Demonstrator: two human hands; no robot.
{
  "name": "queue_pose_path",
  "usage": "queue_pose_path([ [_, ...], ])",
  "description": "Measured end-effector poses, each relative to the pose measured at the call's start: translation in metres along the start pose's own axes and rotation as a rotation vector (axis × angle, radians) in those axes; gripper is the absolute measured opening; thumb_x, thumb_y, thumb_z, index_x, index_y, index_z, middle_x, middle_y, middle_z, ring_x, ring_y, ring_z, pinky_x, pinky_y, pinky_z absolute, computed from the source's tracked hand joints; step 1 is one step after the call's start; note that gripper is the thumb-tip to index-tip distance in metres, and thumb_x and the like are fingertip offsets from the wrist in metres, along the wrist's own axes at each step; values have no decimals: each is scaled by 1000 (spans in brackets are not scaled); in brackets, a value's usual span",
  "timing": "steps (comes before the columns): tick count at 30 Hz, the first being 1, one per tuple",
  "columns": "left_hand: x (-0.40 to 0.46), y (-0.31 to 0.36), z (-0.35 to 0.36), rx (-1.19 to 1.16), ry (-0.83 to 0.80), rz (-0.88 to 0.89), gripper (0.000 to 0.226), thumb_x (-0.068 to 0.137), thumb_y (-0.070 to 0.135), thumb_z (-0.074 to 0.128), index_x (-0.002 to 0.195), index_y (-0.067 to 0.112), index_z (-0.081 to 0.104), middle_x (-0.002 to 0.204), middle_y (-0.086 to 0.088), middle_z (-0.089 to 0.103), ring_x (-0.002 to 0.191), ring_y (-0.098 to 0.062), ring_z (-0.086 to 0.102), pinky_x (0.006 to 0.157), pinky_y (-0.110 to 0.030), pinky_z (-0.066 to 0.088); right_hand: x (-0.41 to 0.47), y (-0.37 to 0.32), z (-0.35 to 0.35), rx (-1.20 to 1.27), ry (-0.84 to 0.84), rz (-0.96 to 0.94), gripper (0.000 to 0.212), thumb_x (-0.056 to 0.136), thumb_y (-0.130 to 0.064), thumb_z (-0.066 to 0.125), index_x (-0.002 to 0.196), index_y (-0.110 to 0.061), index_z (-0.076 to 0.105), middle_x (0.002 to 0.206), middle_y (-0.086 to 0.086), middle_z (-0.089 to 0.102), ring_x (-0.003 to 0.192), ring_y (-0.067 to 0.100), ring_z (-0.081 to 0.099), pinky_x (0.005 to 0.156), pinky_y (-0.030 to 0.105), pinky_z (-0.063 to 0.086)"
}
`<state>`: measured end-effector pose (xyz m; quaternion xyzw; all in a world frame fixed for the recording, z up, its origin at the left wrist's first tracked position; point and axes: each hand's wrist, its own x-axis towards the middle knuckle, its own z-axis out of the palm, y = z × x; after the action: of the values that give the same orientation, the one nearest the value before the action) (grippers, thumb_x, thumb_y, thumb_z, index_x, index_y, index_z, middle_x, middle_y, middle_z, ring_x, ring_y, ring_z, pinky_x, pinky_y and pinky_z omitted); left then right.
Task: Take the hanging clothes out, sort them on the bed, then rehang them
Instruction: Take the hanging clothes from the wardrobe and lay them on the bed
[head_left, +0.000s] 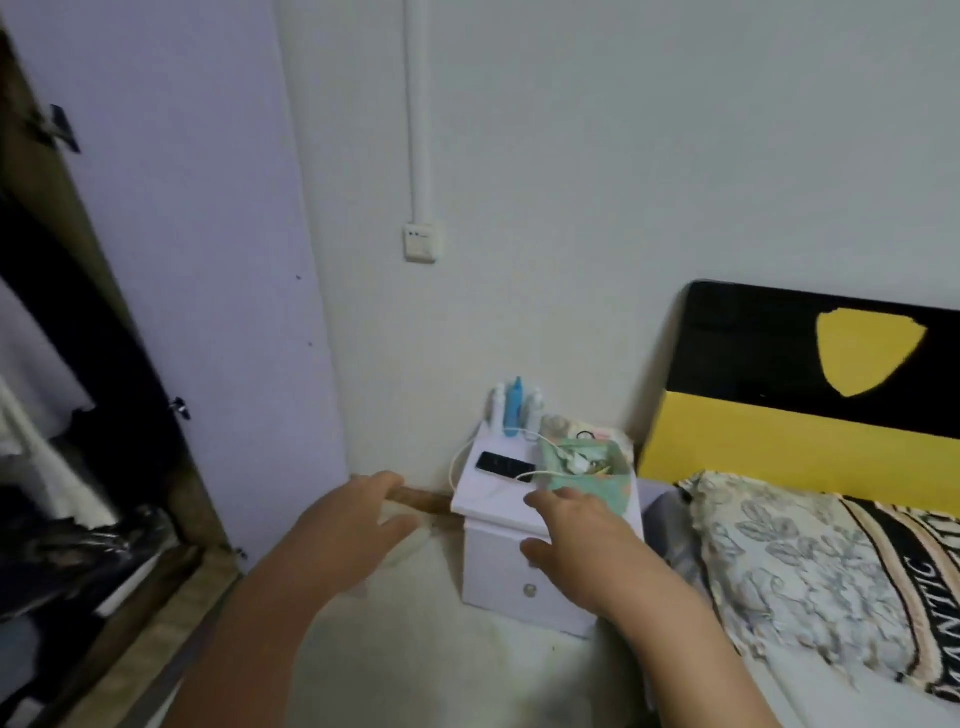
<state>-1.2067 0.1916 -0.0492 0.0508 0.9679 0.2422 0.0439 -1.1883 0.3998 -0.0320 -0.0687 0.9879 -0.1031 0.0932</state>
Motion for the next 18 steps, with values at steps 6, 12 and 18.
queue_pose_path([
  [6,-14,-88,-56,0,89,-208,51,94,41,45,140,22,32,143,0,39,124,-16,44,97,-25,37,55,-94,6,-50,-37,-207,45,97,-34,43,139,-19,36,139,7,41,128,26,37,104,39,35],
  [12,-12,-168,-118,29,190,-345,53,95,41,44,142,20,31,141,-2,41,121,-17,47,98,-27,40,111,-198,7,-28,-18,-358,44,97,-31,43,137,-17,36,138,7,42,126,27,38,104,39,37],
  [18,-2,-239,-166,37,240,-435,54,96,42,41,143,22,27,143,-1,38,125,-16,43,96,-25,38,157,-286,6,-15,5,-492,44,98,-30,43,138,-17,34,139,7,41,127,27,37,104,39,36],
])
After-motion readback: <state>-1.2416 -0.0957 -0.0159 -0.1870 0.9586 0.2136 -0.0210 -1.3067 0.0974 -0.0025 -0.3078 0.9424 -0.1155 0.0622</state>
